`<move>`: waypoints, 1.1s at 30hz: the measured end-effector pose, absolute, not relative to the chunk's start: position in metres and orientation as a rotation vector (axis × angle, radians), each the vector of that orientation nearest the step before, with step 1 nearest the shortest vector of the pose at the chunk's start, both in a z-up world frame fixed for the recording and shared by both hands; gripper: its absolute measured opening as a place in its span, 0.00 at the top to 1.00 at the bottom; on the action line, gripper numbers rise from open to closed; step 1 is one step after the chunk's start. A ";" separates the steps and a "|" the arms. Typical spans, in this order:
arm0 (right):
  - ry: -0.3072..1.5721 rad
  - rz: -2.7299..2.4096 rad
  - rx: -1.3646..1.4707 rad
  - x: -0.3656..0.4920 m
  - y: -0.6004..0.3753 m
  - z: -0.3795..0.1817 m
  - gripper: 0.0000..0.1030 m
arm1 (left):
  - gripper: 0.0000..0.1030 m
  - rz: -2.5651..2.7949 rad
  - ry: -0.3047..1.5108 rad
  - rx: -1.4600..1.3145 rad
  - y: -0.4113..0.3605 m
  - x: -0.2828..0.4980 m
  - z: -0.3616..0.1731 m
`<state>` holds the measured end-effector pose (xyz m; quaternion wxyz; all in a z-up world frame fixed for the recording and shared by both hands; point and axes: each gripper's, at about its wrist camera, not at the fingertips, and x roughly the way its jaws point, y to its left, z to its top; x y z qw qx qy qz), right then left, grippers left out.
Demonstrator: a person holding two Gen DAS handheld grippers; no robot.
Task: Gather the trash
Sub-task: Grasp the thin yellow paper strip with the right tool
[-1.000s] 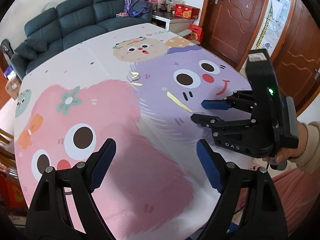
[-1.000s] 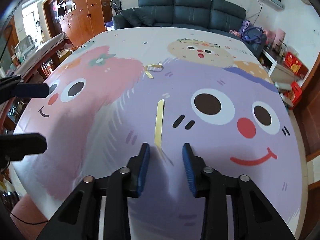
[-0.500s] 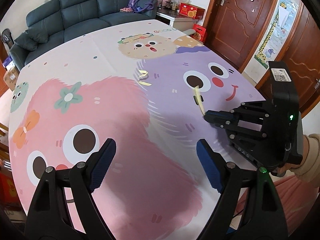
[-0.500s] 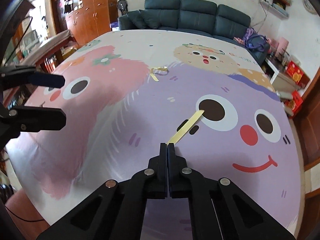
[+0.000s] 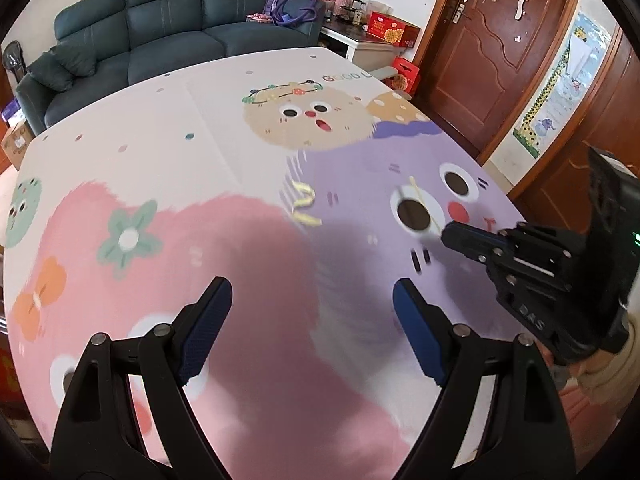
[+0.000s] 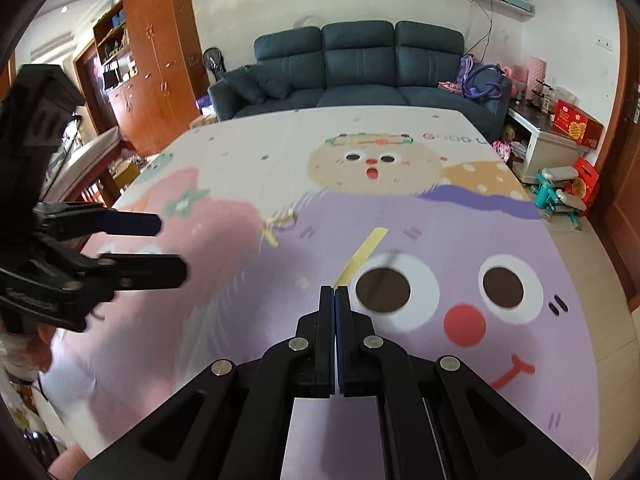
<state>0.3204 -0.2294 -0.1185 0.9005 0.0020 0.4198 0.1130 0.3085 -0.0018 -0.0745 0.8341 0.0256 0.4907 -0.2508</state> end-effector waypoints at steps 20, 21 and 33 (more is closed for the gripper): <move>0.861 0.195 0.141 0.347 -0.254 -0.139 0.99 | 0.77 -0.520 1.069 0.176 -0.067 0.386 -0.123; 0.862 0.194 0.148 0.346 -0.256 -0.139 0.99 | 0.82 -0.520 1.071 0.175 -0.067 0.386 -0.124; 0.867 0.187 0.208 0.329 -0.267 -0.137 0.99 | 1.00 -0.498 1.030 0.128 -0.058 0.374 -0.119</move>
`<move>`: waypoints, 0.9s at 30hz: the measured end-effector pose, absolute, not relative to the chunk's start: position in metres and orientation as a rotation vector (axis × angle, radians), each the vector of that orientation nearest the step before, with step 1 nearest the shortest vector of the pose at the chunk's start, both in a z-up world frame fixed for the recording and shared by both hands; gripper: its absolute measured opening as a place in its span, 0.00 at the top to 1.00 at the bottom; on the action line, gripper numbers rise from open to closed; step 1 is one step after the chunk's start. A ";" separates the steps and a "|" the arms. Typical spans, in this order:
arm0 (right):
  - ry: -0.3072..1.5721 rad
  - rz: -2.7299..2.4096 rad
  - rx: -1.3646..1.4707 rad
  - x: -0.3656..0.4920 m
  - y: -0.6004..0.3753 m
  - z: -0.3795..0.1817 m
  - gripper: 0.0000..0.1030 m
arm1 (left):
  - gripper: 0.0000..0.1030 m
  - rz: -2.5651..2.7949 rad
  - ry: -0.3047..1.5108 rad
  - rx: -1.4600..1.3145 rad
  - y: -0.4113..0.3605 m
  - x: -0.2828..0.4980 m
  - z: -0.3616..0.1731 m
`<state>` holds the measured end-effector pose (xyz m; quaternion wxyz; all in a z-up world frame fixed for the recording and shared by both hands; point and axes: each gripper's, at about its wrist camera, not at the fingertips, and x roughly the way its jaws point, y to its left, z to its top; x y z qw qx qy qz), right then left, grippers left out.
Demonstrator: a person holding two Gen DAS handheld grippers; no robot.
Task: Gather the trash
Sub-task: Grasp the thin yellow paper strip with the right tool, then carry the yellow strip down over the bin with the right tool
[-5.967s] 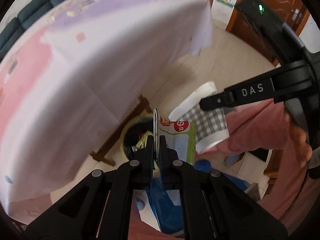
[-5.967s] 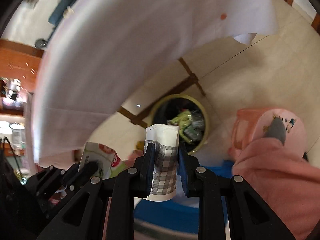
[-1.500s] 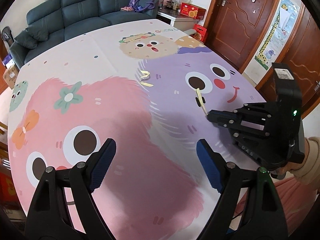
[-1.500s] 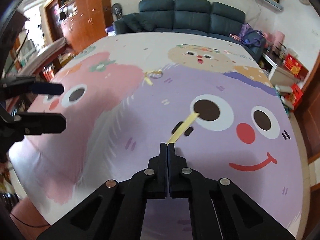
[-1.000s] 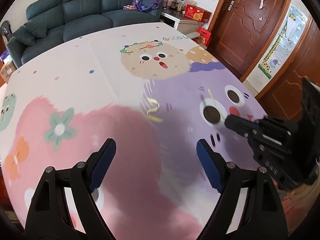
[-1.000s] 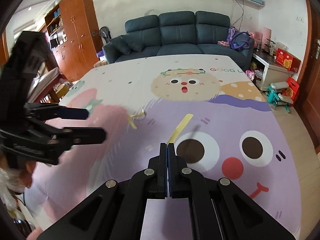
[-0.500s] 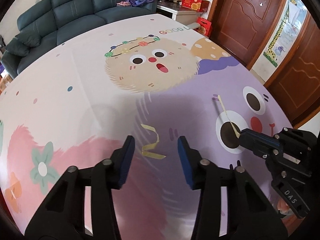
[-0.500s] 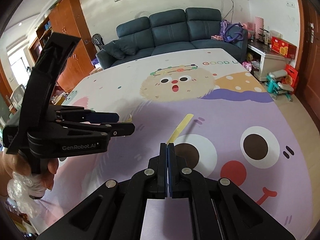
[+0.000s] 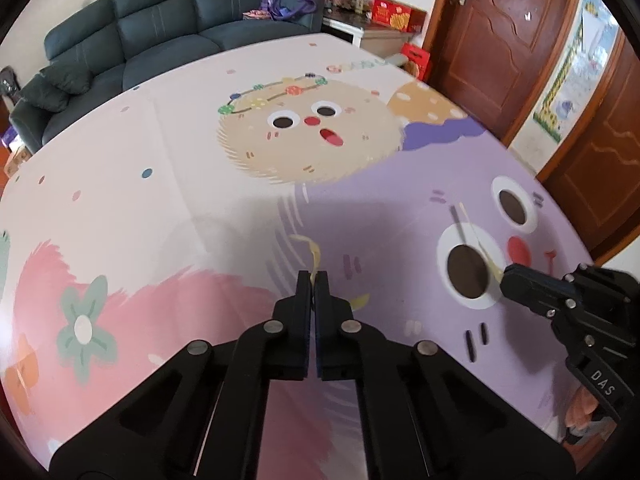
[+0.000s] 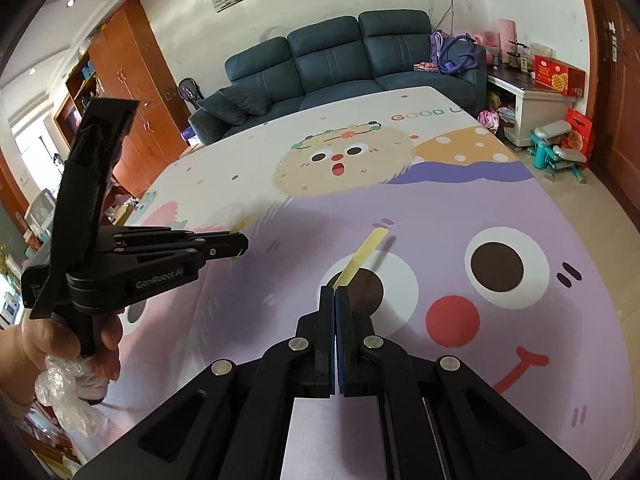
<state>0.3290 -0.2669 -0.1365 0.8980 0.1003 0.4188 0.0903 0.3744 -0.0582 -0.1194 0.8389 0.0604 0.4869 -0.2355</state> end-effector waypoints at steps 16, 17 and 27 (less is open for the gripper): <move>0.885 0.308 0.268 0.155 -0.249 -0.061 0.99 | 1.00 -0.715 0.982 0.116 -0.045 0.190 -0.045; 0.901 0.319 0.274 0.138 -0.246 -0.060 0.99 | 1.00 -0.727 0.982 0.124 -0.045 0.173 -0.043; 1.109 0.326 0.349 0.023 -0.223 -0.106 0.99 | 1.00 -0.760 1.071 0.216 -0.048 0.046 -0.081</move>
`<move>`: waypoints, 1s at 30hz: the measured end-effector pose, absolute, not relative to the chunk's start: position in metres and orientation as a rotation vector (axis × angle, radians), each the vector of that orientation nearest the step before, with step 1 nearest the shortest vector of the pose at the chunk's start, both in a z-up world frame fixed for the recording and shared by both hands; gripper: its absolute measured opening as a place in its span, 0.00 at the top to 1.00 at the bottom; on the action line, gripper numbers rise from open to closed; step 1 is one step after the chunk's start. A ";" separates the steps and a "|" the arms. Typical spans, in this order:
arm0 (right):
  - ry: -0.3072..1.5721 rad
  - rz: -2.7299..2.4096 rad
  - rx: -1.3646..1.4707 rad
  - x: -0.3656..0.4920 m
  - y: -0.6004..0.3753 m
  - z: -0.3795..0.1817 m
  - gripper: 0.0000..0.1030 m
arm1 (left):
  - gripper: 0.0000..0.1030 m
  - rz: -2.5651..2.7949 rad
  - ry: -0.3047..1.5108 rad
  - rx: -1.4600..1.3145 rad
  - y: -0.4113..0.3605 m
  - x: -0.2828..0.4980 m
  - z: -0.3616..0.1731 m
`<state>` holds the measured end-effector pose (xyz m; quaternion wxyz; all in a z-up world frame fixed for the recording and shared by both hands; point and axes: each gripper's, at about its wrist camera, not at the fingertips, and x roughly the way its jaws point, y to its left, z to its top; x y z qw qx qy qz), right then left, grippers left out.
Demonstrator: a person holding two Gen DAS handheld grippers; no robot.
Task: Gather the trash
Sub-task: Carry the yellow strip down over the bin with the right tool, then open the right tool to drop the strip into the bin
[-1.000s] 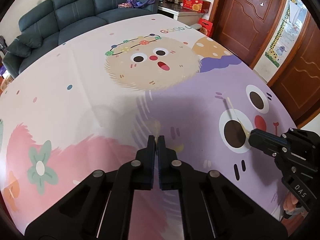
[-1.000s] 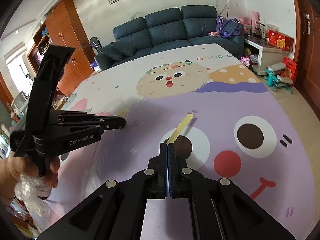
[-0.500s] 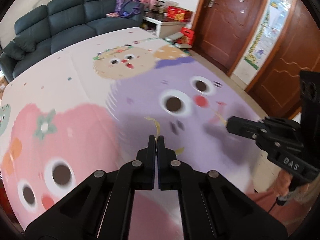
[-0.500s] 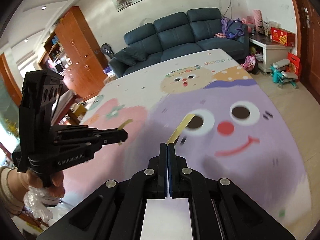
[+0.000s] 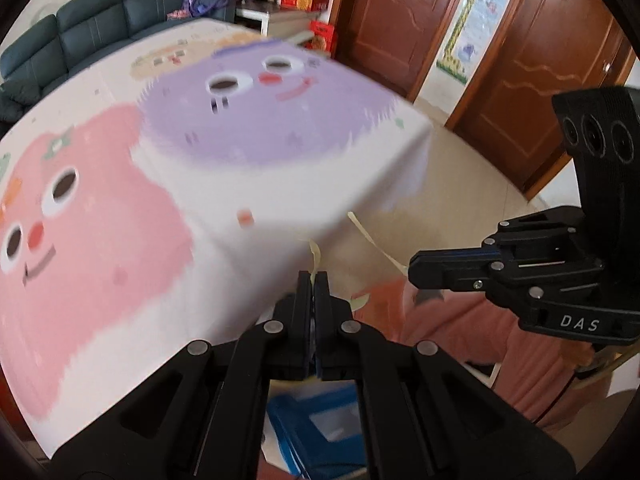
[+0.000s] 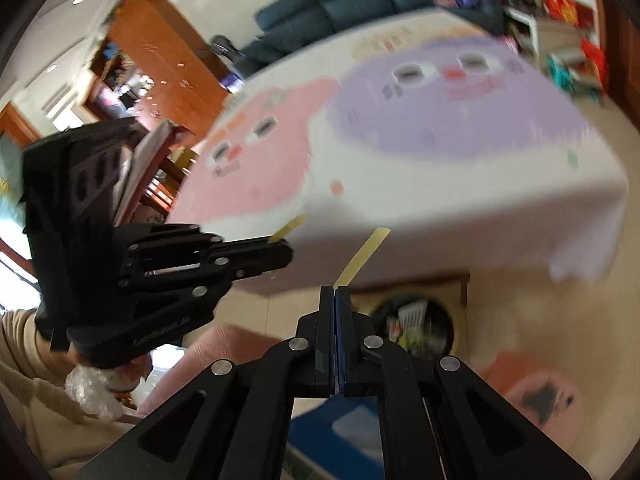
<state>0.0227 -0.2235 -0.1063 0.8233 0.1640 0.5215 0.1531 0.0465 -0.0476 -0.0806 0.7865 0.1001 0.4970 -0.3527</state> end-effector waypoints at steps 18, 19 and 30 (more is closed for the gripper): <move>1.441 0.075 0.544 0.041 -0.237 -0.337 0.99 | 1.00 -0.697 1.155 0.460 -0.090 0.000 -0.260; 1.442 0.070 0.553 0.042 -0.238 -0.345 0.99 | 1.00 -0.706 1.130 0.472 -0.092 0.001 -0.263; 1.455 0.054 0.565 0.061 -0.250 -0.380 0.99 | 1.00 -0.720 0.983 0.626 -0.106 -0.018 -0.287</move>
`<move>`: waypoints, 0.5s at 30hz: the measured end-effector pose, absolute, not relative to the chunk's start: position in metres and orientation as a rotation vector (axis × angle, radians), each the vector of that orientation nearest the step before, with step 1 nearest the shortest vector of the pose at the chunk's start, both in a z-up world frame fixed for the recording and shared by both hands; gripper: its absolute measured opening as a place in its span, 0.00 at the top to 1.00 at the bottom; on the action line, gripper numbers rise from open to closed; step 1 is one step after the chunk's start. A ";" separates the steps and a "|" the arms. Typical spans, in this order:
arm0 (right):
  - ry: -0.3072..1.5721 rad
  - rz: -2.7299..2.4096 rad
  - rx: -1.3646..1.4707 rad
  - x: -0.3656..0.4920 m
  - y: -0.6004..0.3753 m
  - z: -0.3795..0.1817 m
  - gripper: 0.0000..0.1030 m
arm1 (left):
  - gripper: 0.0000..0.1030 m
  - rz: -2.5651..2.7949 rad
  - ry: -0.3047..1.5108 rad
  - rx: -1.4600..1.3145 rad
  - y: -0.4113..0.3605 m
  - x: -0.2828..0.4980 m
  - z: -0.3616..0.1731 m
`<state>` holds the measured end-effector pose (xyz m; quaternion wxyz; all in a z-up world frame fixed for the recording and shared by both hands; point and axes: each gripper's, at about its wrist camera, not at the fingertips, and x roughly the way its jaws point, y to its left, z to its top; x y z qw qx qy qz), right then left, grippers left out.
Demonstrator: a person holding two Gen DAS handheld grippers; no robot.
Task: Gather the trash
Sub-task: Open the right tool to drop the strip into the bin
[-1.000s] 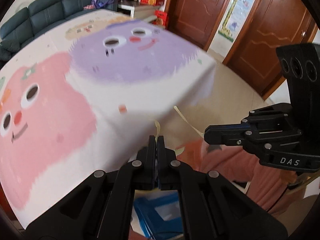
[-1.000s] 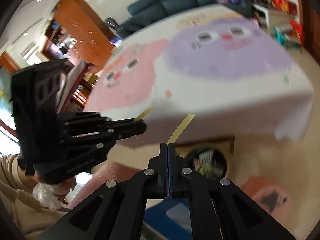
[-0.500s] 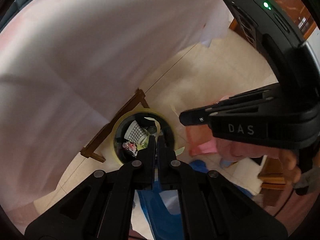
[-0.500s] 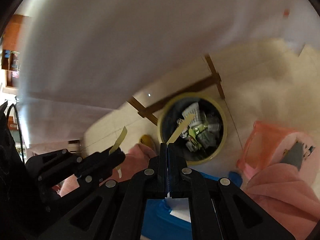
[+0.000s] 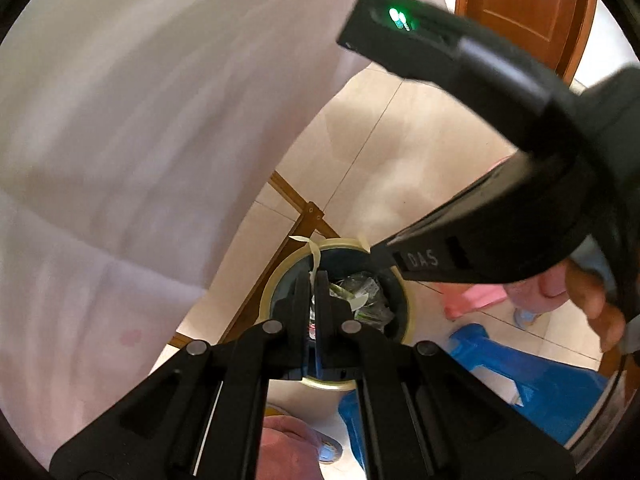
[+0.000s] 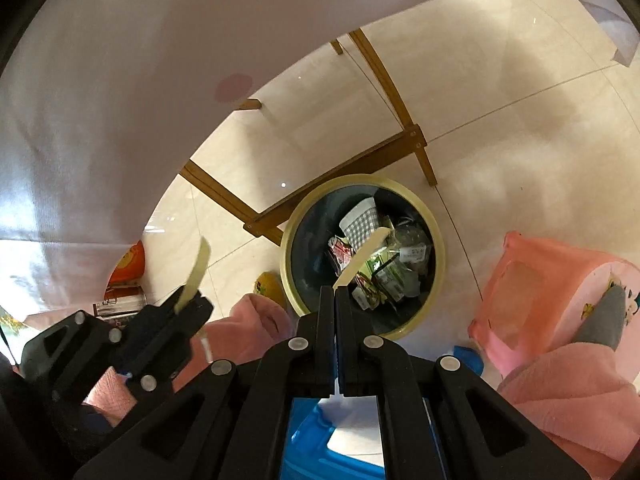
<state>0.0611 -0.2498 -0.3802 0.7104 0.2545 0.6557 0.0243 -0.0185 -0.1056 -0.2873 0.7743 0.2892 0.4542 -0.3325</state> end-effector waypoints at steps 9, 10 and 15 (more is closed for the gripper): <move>1.443 0.048 0.607 0.066 -0.256 -0.391 0.89 | 1.00 -0.689 1.040 0.625 -0.109 -0.005 -0.299; 1.438 0.048 0.608 0.066 -0.256 -0.391 0.77 | 1.00 -0.691 1.047 0.626 -0.108 -0.003 -0.297; 1.395 0.045 0.601 0.066 -0.256 -0.384 0.58 | 1.00 -0.690 1.057 0.629 -0.108 -0.002 -0.297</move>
